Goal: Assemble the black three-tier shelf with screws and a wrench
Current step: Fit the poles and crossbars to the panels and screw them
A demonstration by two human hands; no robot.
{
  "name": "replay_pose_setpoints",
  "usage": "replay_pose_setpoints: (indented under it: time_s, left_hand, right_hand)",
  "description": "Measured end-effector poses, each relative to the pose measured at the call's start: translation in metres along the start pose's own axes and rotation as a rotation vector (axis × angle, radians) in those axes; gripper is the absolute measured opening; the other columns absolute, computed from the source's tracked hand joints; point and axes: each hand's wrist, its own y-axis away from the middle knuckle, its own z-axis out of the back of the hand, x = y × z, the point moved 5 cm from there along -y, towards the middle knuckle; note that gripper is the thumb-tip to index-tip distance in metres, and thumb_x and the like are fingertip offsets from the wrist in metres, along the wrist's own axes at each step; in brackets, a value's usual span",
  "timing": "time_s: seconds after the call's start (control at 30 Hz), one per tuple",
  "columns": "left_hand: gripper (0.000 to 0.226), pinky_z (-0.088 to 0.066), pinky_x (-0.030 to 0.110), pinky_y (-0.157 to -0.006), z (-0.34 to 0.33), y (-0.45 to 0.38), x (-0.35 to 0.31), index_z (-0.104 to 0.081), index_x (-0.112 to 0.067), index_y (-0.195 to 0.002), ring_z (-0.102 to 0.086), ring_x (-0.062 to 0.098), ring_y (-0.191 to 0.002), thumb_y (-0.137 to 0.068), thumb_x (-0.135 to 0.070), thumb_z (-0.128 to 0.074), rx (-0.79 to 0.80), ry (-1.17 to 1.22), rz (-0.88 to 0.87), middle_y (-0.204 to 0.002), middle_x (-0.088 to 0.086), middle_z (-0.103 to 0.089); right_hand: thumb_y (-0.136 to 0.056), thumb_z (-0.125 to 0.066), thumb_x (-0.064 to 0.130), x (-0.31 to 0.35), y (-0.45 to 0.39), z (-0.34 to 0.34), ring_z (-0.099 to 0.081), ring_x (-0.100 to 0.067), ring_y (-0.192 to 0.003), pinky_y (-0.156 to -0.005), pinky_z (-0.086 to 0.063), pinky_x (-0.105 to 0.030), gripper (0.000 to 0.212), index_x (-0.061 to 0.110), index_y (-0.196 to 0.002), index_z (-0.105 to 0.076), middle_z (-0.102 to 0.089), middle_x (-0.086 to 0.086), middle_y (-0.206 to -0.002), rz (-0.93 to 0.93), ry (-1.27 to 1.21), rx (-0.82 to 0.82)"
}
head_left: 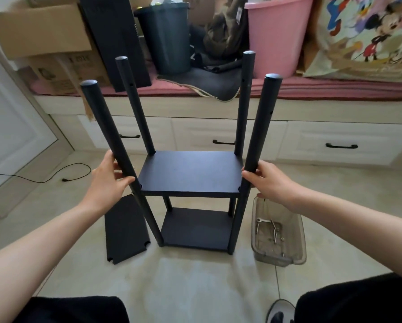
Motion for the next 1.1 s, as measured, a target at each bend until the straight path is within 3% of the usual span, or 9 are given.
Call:
replay_pose_setpoints:
  time_s: [0.2,0.27,0.33,0.43,0.53,0.67,0.83,0.97,1.1]
  left_hand:
    - [0.037,-0.053,0.036,-0.083,0.003,0.001,0.004,-0.056,-0.011,-0.115,-0.066,0.022,-0.09,-0.085,-0.002,-0.077,-0.062,-0.121,0.027,-0.098,0.005,-0.067]
    - [0.011,-0.055,0.038,-0.076,0.005,0.001,0.003,-0.063,-0.009,-0.096,-0.065,0.026,-0.083,-0.092,-0.014,-0.071,-0.007,-0.42,0.088,-0.086,0.005,-0.066]
    - [0.023,-0.049,0.033,-0.059,-0.001,0.011,0.0,-0.057,-0.013,-0.077,-0.06,0.027,-0.07,-0.097,-0.024,-0.061,0.145,-0.831,0.135,-0.075,0.006,-0.06]
    - [0.021,-0.038,0.03,-0.055,-0.027,0.036,-0.022,-0.054,-0.016,-0.083,-0.053,0.026,-0.068,-0.098,-0.031,-0.053,0.277,-1.053,-0.025,-0.072,0.001,-0.046]
    - [0.019,-0.041,0.032,-0.063,-0.062,0.055,-0.05,-0.051,-0.017,-0.088,-0.054,0.028,-0.078,-0.1,-0.032,-0.048,0.369,-1.014,-0.251,-0.078,-0.001,-0.048]
    - [0.025,-0.052,0.039,-0.084,-0.1,0.055,-0.065,-0.055,-0.017,-0.121,-0.056,0.024,-0.111,-0.101,-0.029,-0.046,0.465,-0.878,-0.448,-0.119,-0.001,-0.06]
    - [0.076,-0.015,0.034,-0.124,-0.137,0.036,-0.061,-0.012,-0.024,-0.161,-0.005,0.019,-0.156,-0.1,-0.039,-0.056,0.606,-0.756,-0.592,-0.168,-0.005,-0.015]
    - [0.1,-0.001,0.05,-0.125,-0.168,0.019,-0.061,0.012,-0.029,-0.16,0.017,0.022,-0.154,-0.095,-0.044,-0.063,0.636,-0.729,-0.541,-0.169,-0.008,0.011]
    - [0.108,-0.001,0.072,-0.114,-0.199,0.013,-0.066,0.022,-0.032,-0.156,0.025,0.032,-0.151,-0.095,-0.026,-0.067,0.701,-0.813,-0.529,-0.166,-0.008,0.024]
  right_hand:
    - [-0.099,-0.055,0.032,0.006,-0.004,0.003,-0.062,-0.023,-0.104,-0.086,-0.05,-0.037,0.022,0.018,-0.115,-0.058,-0.064,-0.001,-0.105,0.043,0.143,0.016]
    - [-0.096,-0.06,0.029,0.011,-0.005,0.009,-0.06,-0.022,-0.104,-0.089,-0.048,-0.035,0.022,0.019,-0.116,-0.059,-0.064,-0.001,-0.107,0.079,0.172,0.003]
    - [-0.093,-0.066,0.027,0.017,-0.007,0.015,-0.059,-0.018,-0.105,-0.089,-0.046,-0.032,0.026,0.022,-0.117,-0.059,-0.064,0.001,-0.11,0.104,0.139,-0.022]
    - [-0.09,-0.068,0.027,0.025,-0.01,0.02,-0.061,-0.019,-0.103,-0.089,-0.053,-0.038,0.023,0.022,-0.111,-0.06,-0.065,0.001,-0.107,0.102,0.082,-0.037]
    - [-0.09,-0.066,0.024,0.029,-0.01,0.019,-0.064,-0.026,-0.102,-0.085,-0.058,-0.046,0.016,0.019,-0.105,-0.062,-0.066,-0.005,-0.105,0.07,0.06,-0.027]
    - [-0.09,-0.065,0.025,0.031,-0.007,0.019,-0.065,-0.03,-0.102,-0.084,-0.059,-0.047,0.012,0.018,-0.1,-0.063,-0.068,-0.008,-0.104,0.063,0.07,-0.011]
    - [-0.092,-0.064,0.029,0.027,-0.007,0.019,-0.064,-0.028,-0.101,-0.09,-0.054,-0.048,0.015,0.016,-0.1,-0.063,-0.069,-0.009,-0.102,0.076,0.104,0.007]
    - [-0.091,-0.066,0.03,0.026,-0.011,0.02,-0.067,-0.028,-0.097,-0.087,-0.057,-0.049,0.013,0.019,-0.098,-0.065,-0.07,-0.008,-0.099,0.07,0.118,0.024]
    - [-0.091,-0.067,0.029,0.029,-0.011,0.019,-0.067,-0.023,-0.095,-0.088,-0.056,-0.046,0.015,0.017,-0.101,-0.066,-0.07,-0.004,-0.096,0.089,0.145,0.016]
